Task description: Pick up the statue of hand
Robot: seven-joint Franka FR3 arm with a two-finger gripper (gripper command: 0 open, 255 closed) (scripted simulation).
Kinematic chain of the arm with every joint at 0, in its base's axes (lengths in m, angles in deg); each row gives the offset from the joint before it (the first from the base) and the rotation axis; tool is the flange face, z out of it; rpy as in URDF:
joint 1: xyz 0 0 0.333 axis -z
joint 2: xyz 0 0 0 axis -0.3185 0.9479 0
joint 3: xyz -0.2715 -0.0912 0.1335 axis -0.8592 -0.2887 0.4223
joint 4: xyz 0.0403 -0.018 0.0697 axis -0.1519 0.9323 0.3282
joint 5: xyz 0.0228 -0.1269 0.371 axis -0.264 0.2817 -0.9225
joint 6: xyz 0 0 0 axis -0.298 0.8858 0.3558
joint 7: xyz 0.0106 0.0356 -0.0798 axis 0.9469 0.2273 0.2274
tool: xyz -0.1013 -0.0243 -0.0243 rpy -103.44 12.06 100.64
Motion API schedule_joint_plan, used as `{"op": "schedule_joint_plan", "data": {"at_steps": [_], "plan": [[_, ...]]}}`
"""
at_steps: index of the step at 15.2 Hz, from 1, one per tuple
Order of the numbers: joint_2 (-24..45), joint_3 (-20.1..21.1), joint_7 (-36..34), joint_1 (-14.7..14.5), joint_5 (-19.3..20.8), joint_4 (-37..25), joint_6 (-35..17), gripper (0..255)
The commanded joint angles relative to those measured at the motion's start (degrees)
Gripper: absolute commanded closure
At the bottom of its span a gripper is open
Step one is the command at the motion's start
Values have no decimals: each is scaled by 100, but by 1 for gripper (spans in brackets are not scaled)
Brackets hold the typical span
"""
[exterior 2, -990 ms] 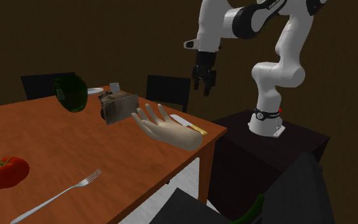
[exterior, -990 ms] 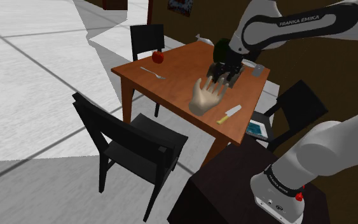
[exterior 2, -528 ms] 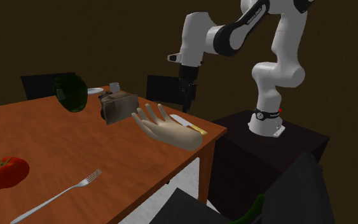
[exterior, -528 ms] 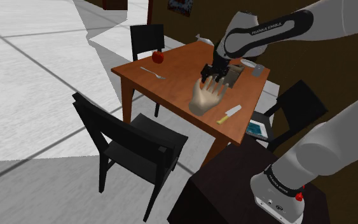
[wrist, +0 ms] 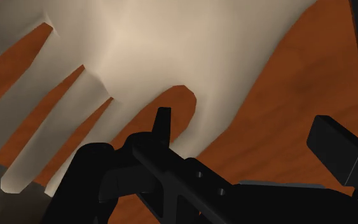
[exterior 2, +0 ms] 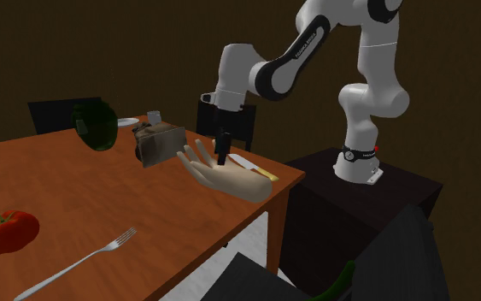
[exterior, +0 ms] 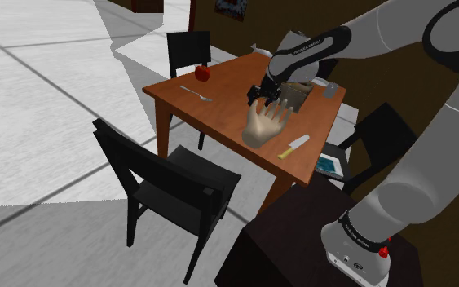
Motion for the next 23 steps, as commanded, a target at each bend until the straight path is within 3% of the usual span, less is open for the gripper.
{"op": "schedule_joint_plan", "data": {"at_steps": [1,11,12,23], "plan": [[438,0,33,52,-137,-353,-182,0],[922,60,132,104,-269,-325,-708,0],[916,60,133,104,-270,-316,-711,255],[808,43,106,92,-239,-341,-579,255]]}}
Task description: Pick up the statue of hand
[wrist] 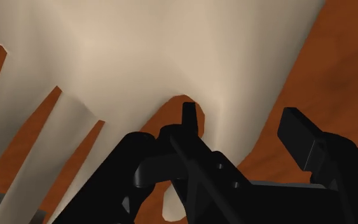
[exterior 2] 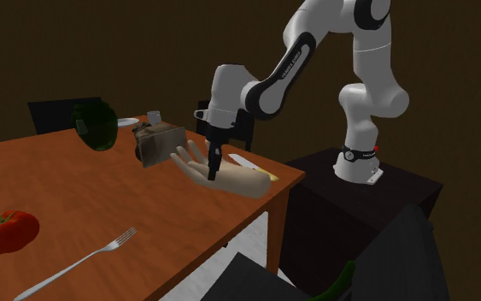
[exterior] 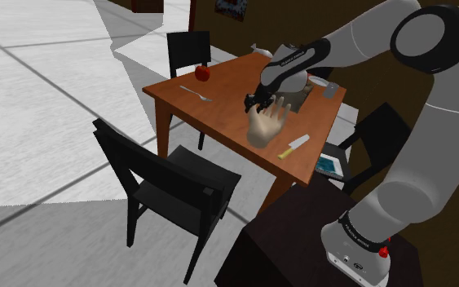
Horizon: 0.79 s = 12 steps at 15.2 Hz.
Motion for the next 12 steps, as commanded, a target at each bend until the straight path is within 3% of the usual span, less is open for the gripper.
{"op": "schedule_joint_plan", "data": {"at_steps": [1,12], "plan": [[-99,-15,-23,-11,29,-22,116,255],[-647,-77,-145,-51,175,-218,856,255]]}}
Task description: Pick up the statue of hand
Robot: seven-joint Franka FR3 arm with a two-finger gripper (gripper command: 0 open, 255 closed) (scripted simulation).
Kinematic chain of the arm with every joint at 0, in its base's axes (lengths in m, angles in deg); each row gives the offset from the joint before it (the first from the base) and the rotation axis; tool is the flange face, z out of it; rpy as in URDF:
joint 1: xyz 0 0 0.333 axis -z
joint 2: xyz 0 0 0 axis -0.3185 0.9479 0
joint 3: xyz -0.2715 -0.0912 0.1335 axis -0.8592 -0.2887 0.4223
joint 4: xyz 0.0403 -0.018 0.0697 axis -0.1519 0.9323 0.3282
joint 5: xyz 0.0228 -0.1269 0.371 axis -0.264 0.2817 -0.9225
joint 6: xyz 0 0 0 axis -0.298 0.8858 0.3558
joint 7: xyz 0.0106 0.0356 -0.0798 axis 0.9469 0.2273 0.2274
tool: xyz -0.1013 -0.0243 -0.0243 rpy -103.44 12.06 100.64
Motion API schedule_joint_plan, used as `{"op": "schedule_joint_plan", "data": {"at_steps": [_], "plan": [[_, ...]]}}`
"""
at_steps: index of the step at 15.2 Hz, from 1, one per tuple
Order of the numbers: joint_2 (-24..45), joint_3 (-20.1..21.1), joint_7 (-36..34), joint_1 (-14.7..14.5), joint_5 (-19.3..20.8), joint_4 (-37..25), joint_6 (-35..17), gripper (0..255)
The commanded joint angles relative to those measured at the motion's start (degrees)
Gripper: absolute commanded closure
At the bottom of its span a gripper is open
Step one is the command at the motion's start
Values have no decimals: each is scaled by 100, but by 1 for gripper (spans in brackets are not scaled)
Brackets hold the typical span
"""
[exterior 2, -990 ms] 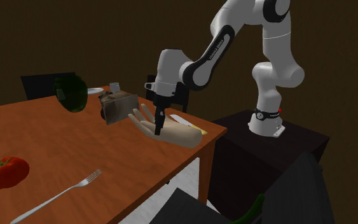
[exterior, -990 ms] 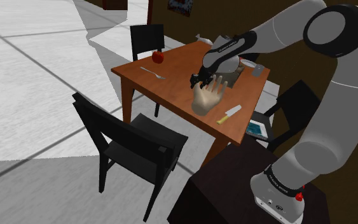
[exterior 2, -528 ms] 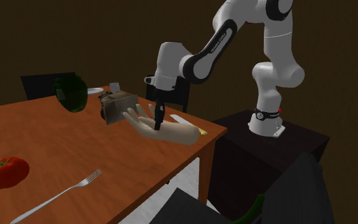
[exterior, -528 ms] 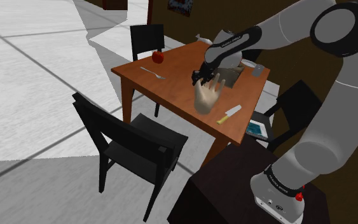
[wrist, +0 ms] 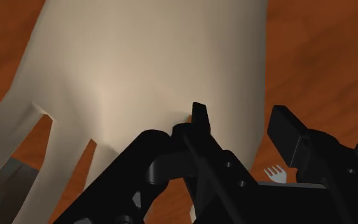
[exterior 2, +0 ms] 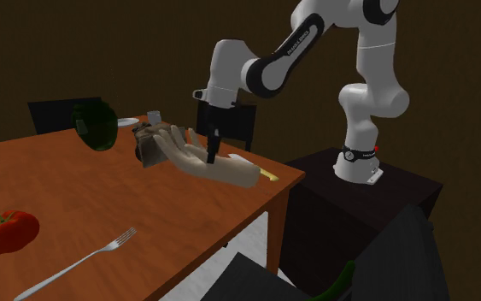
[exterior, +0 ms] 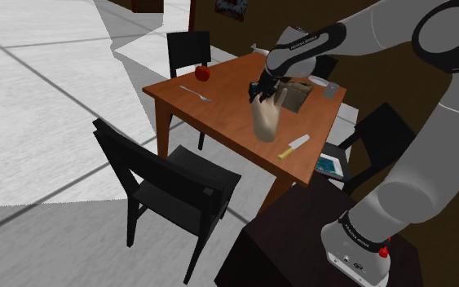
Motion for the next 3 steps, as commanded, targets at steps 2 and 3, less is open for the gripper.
{"op": "schedule_joint_plan", "data": {"at_steps": [2,3], "plan": [[-106,-12,-7,4,23,-75,163,255],[-105,-12,-7,4,23,-75,163,255]]}}
